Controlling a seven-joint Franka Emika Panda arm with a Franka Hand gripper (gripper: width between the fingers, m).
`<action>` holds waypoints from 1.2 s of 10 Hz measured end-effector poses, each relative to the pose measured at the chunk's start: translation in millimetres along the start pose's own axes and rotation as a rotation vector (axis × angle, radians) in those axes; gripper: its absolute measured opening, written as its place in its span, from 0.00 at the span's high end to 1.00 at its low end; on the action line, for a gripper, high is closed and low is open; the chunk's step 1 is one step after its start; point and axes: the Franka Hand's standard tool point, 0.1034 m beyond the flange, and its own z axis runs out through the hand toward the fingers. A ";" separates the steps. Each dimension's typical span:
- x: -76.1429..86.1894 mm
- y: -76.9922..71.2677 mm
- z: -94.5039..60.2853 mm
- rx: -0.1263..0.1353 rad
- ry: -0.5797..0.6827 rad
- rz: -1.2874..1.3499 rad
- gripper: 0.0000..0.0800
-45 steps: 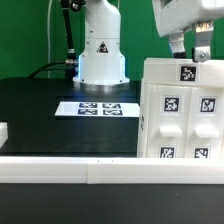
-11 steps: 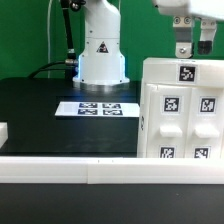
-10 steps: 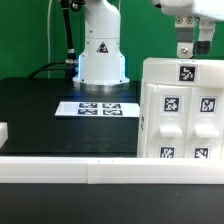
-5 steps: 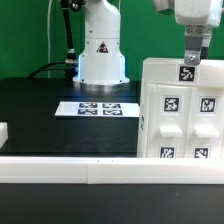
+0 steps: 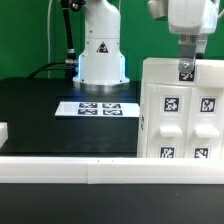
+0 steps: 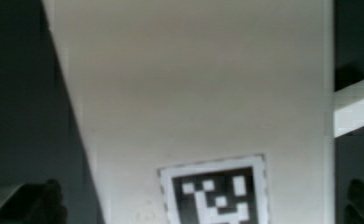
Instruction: Assemble cabinet
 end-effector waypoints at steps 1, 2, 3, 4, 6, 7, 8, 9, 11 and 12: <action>-2.2 0.6 1.0 0.002 -0.001 0.003 0.02; -4.3 1.0 2.0 0.004 -0.002 0.007 0.24; -5.4 1.8 2.0 0.004 -0.003 0.009 0.30; -5.7 2.0 2.0 0.004 -0.003 0.011 0.30; -5.9 2.0 2.0 0.003 -0.003 0.053 0.30; -5.9 2.1 2.0 0.003 -0.003 0.069 0.30; -5.9 2.0 2.0 0.004 -0.003 0.103 0.30; -5.8 2.0 2.0 0.004 -0.002 0.179 0.30; -5.8 2.0 2.1 0.004 -0.003 0.336 0.30; -5.7 1.9 2.0 0.004 -0.002 0.390 0.30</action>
Offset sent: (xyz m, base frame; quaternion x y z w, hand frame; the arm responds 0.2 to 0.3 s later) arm -0.0015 0.0001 -0.0047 0.0115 0.0082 0.0085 0.9999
